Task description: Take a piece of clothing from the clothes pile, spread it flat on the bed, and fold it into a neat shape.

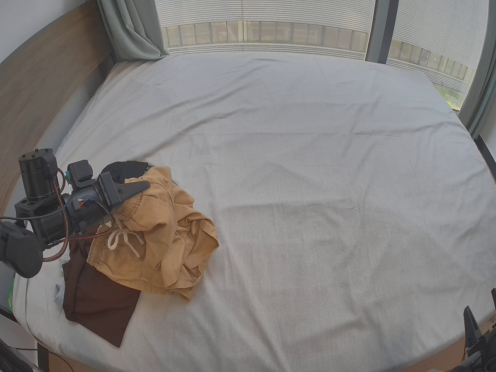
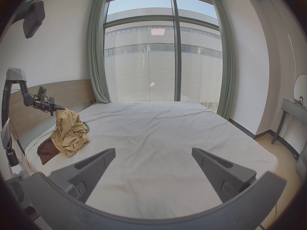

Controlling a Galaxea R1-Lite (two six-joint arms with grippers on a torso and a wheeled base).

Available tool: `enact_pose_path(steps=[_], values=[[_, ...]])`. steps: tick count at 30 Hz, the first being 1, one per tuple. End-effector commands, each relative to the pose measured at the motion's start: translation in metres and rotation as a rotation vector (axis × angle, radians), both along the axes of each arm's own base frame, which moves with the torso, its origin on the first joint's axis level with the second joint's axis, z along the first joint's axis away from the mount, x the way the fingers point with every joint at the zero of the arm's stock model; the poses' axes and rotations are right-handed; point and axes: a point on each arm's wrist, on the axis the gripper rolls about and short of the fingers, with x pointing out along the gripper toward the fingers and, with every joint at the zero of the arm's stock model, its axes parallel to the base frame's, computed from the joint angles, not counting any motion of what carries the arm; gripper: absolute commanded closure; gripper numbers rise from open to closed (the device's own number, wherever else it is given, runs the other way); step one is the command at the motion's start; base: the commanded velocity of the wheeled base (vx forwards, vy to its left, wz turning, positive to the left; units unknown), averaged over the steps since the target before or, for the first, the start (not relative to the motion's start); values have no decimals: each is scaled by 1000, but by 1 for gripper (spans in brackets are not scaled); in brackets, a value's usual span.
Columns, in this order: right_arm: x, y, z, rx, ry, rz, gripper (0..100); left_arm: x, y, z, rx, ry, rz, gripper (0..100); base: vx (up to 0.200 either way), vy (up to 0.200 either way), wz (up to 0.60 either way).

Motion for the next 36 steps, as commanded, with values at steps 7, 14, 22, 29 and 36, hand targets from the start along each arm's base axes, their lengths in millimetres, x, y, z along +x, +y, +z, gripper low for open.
enact_pose_path(steps=[7, 14, 22, 29, 36], values=[[0, 0, -5, 1, 0, 0, 0, -13, -39, 30, -187, -68, 74, 100, 0, 0, 0], [0, 0, -5, 1, 2, -1, 0, -20, -57, 35, -270, -79, 119, 100, 0, 0, 0], [0, 0, -5, 6, 0, -1, 0, -24, -64, 36, -280, -74, 110, 100, 0, 0, 0], [0, 0, -5, 6, 0, -3, 0, -25, -67, 34, -277, -64, 103, 100, 0, 0, 0], [0, 0, -5, 6, 0, -1, 0, -28, -70, 39, -283, -72, 90, 100, 0, 0, 0]])
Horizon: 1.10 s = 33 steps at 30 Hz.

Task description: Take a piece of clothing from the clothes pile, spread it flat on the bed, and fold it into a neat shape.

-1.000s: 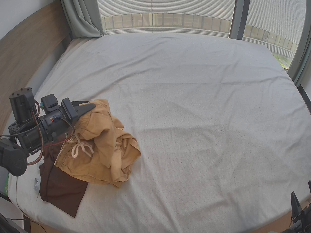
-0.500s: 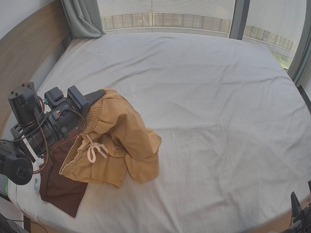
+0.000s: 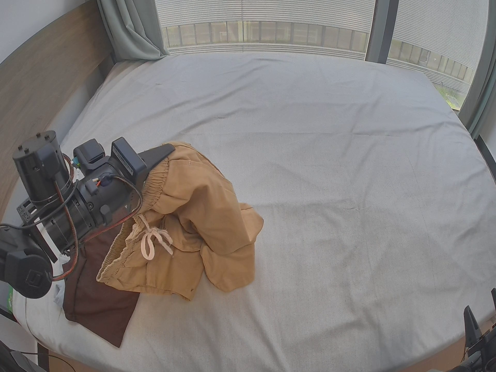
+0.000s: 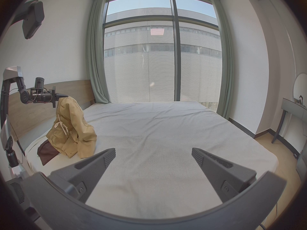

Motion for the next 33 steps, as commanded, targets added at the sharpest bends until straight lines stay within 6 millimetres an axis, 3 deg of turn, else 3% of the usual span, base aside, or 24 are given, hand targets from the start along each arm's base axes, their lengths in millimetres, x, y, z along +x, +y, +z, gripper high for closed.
enact_pose_path(steps=[1, 12, 24, 33], values=[[0, 0, -5, 0, 0, 0, 0, -1, -2, 3, -4, -9, -9, 100, 0, 0, 0], [0, 0, -5, 0, 0, 0, 0, -6, -27, 18, -72, -31, -54, 100, 0, 0, 0], [0, 0, -5, 0, 0, 0, 0, -7, -39, 21, -109, -15, -88, 100, 0, 0, 0], [0, 0, -5, 0, 0, -1, 0, -8, -67, 13, -114, 22, -177, 100, 0, 0, 0]])
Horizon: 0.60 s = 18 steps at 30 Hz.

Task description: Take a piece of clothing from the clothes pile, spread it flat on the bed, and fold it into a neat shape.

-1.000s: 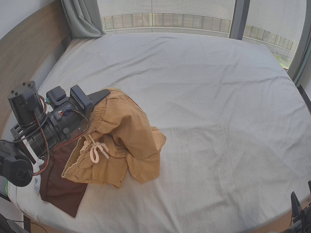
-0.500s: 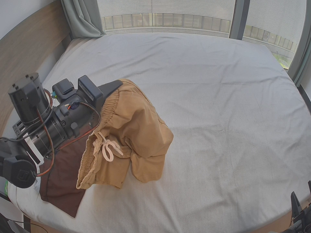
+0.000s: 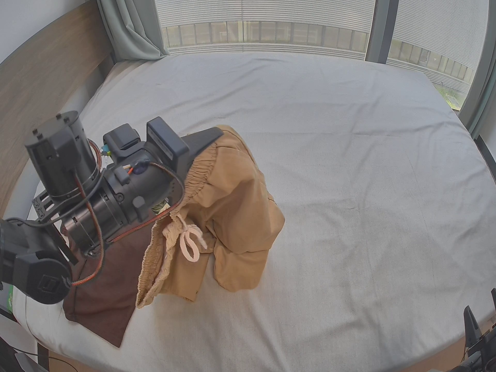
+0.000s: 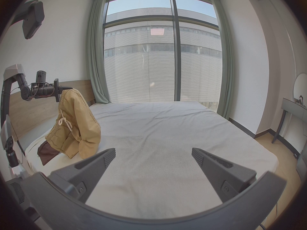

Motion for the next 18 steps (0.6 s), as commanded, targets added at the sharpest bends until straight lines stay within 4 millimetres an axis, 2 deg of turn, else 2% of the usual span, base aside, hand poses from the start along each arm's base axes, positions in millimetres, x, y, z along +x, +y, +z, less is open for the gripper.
enact_pose_path(steps=[1, 18], values=[[0, 0, -5, 0, 0, 0, 0, 4, -14, -7, 10, 19, -37, 100, 0, 0, 0], [0, 0, -5, 0, 0, -1, 0, 5, -74, -29, 34, 83, -208, 100, 0, 0, 0]])
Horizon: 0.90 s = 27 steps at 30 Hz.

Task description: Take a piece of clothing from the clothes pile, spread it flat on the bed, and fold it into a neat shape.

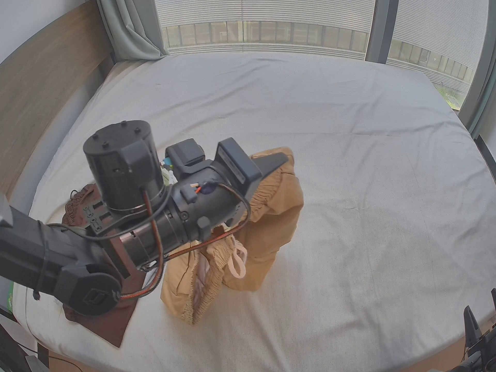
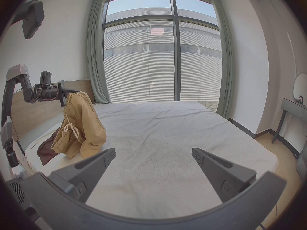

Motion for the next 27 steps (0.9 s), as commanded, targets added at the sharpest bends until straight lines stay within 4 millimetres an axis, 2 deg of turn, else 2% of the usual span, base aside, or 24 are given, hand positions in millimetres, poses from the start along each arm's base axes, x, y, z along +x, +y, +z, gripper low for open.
enact_pose_path(steps=[1, 5, 10, 20, 22, 23, 24, 27], values=[[0, 0, -5, 0, 0, 0, 0, 2, -16, -9, 14, 15, -54, 100, 0, 0, 0], [0, 0, -5, 0, 0, 0, 0, -4, -27, -5, -1, 3, -140, 100, 0, 0, 0], [0, 0, -5, 0, 0, -1, 0, -16, -42, 11, -59, -11, -229, 100, 0, 0, 0], [0, 0, -5, 0, 1, 2, 0, -39, -70, 67, -262, -54, -351, 100, 0, 0, 0], [0, 0, -5, 0, 0, 2, 0, -40, -72, 72, -281, -57, -358, 100, 0, 0, 0], [0, 0, -5, 0, 0, 2, 0, -45, -75, 92, -370, -56, -378, 100, 0, 0, 0], [0, 0, -5, 0, 0, 2, 0, -47, -75, 102, -415, -64, -388, 100, 0, 0, 0], [0, 0, -5, 0, 0, 2, 0, -48, -73, 118, -502, -84, -378, 100, 0, 0, 0]])
